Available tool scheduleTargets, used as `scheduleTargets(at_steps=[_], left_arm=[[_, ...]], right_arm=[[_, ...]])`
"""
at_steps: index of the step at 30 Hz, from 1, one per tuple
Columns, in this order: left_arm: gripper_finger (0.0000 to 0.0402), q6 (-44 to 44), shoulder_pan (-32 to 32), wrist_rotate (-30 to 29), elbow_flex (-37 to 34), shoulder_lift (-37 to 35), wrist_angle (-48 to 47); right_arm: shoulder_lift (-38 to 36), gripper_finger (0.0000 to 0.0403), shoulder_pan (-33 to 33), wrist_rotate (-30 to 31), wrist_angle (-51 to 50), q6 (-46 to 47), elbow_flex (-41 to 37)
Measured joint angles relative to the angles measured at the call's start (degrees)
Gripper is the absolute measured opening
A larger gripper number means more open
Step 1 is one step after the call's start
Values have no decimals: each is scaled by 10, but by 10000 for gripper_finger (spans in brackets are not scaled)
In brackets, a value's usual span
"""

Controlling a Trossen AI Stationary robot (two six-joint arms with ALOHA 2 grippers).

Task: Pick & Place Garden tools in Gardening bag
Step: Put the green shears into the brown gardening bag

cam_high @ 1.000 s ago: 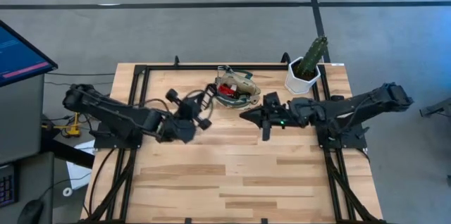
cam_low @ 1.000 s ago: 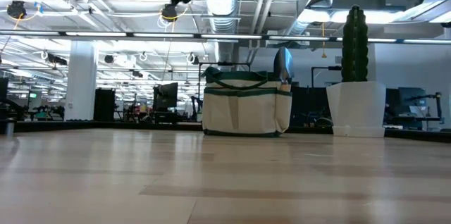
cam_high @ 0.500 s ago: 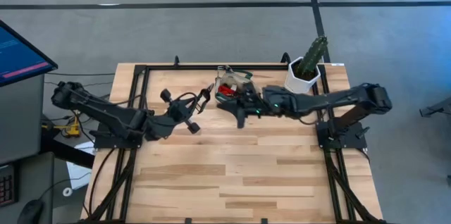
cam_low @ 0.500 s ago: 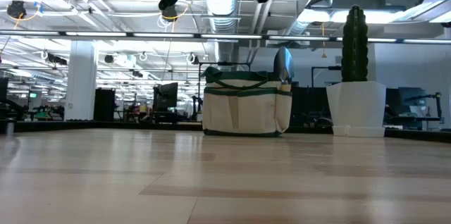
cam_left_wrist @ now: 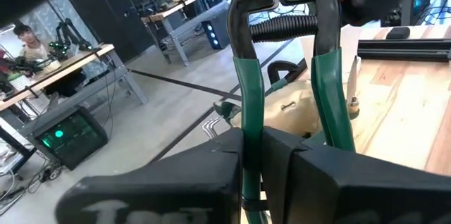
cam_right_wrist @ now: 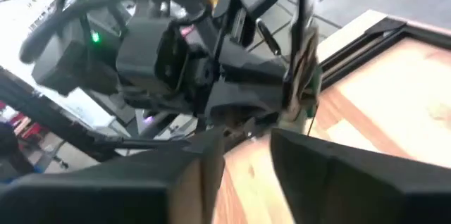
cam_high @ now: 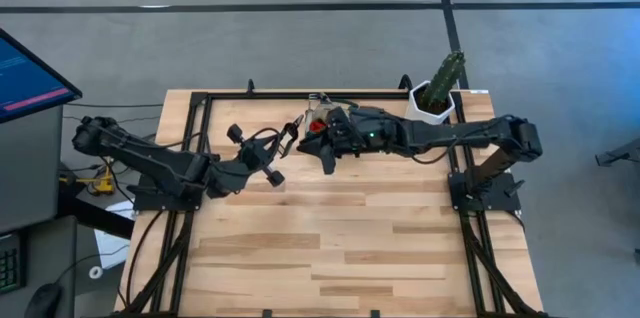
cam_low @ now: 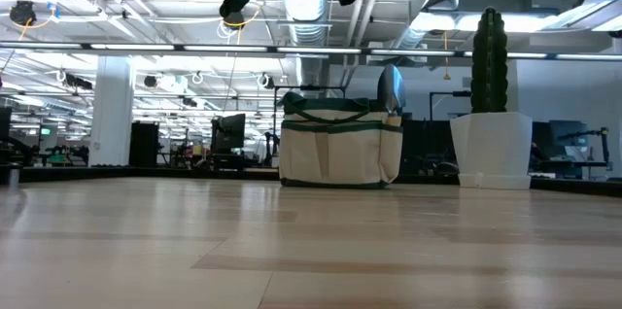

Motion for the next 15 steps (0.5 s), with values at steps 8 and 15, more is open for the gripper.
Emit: scheduleTargets(at_steps=[8,15], left_arm=[[8,-1,0,0,0,0,2],[8,-2,21,13,1,24,14]], right_arm=[[0,219,-28,0,4,15,0],[0,239,-36,0,19,15,0]])
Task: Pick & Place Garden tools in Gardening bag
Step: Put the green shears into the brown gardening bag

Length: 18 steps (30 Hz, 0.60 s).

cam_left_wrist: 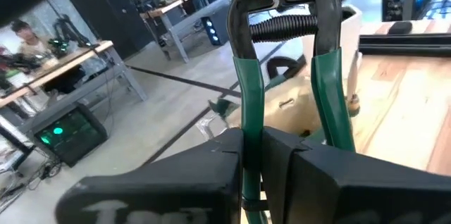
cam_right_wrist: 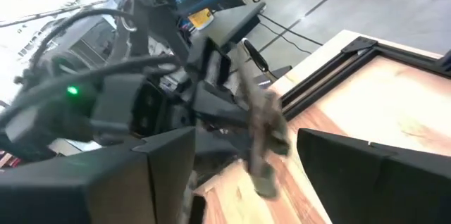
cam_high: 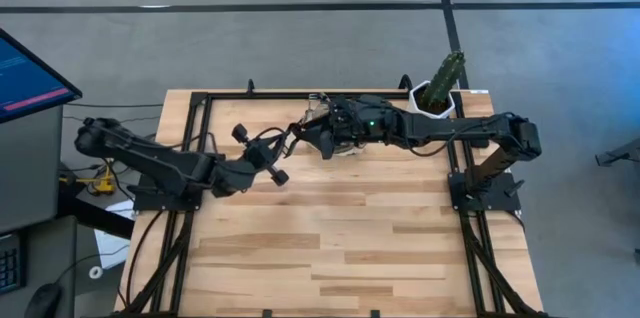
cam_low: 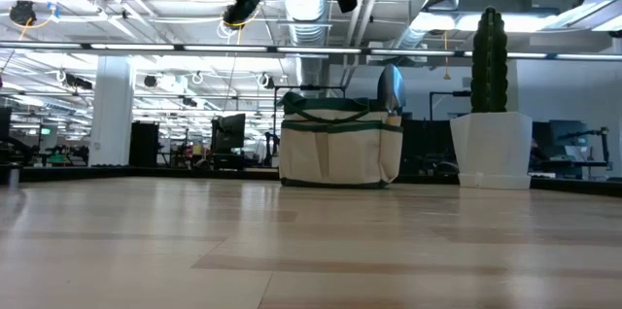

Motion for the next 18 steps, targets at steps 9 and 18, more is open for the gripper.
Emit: scheduleTargets(at_steps=[9,18], left_arm=[[8,14,20,39,0,49,80],[8,29,20,49,0,49,114]], right_arm=[[0,212,-6,5,-3,-13,0],[0,164,-11,6,-13,-15,0]])
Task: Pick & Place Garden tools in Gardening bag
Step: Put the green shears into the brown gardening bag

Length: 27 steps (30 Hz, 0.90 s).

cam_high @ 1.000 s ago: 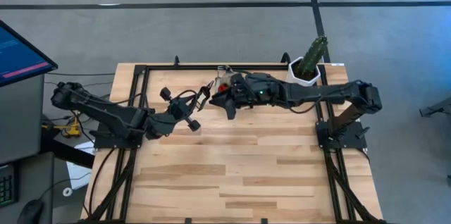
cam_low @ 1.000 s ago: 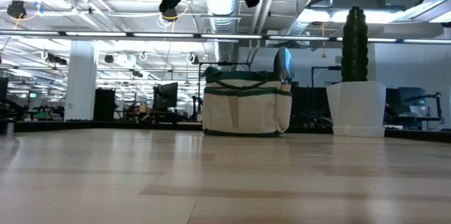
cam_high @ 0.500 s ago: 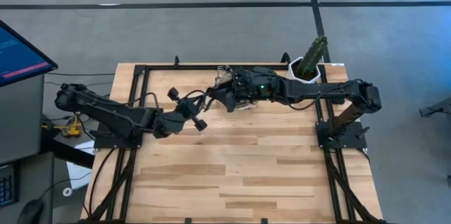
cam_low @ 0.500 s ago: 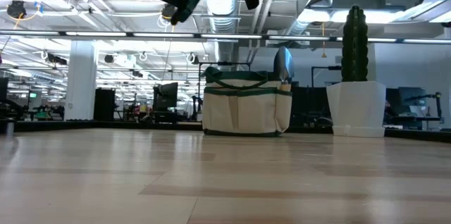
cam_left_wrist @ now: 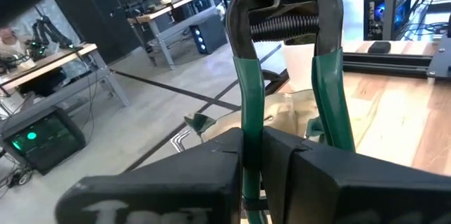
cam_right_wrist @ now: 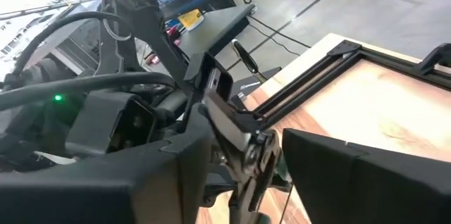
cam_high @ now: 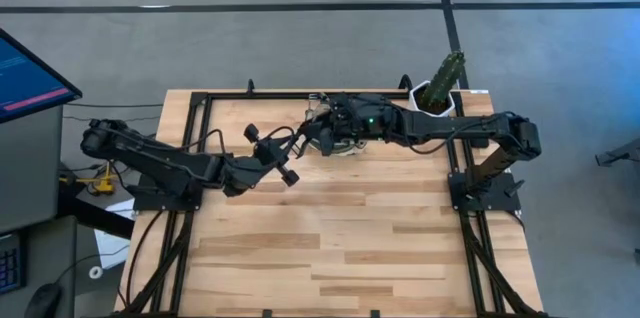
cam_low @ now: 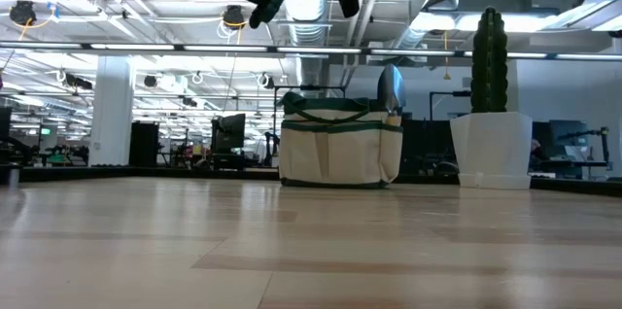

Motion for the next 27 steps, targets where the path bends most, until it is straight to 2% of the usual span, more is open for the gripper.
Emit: scheduleTargets(at_steps=[3,9,15,27], left_arm=[[8,0,0,0,0,0,1],[8,2,0,-14,0,0,1],[19,4,-1,-9,0,-1,2],[116,-10,-1,16,0,-18,70]], right_arm=[[0,126,-2,12,-7,0,0],[0,20,-3,40,-14,-17,-1],[-1,15,1,55,-13,-38,-1],[-8,15,2,38,-15,-76,0]])
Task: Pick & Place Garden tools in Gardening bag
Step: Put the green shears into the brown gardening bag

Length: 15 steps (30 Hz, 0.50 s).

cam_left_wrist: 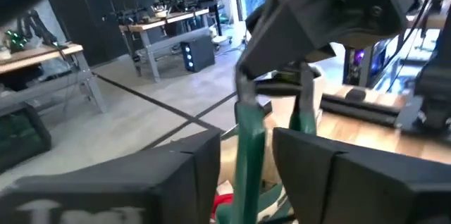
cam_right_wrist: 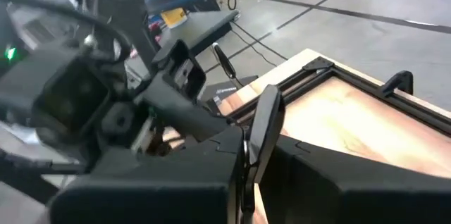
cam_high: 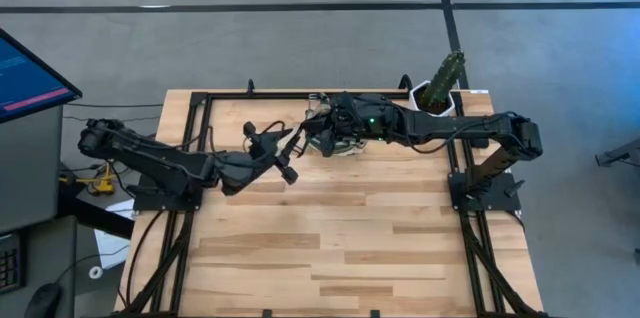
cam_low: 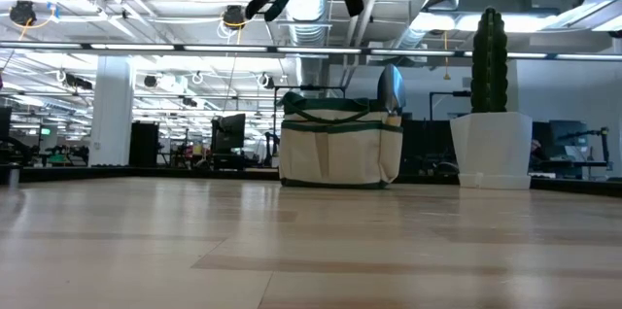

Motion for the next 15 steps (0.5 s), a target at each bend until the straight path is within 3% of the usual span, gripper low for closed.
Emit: scheduleTargets(at_steps=[9,15], left_arm=[[190,-19,0,9,0,-68,-1],[203,-19,0,35,0,-102,-4]], right_arm=[[-23,15,-8,9,-47,-39,1],[-24,15,-12,-7,-148,-72,0]])
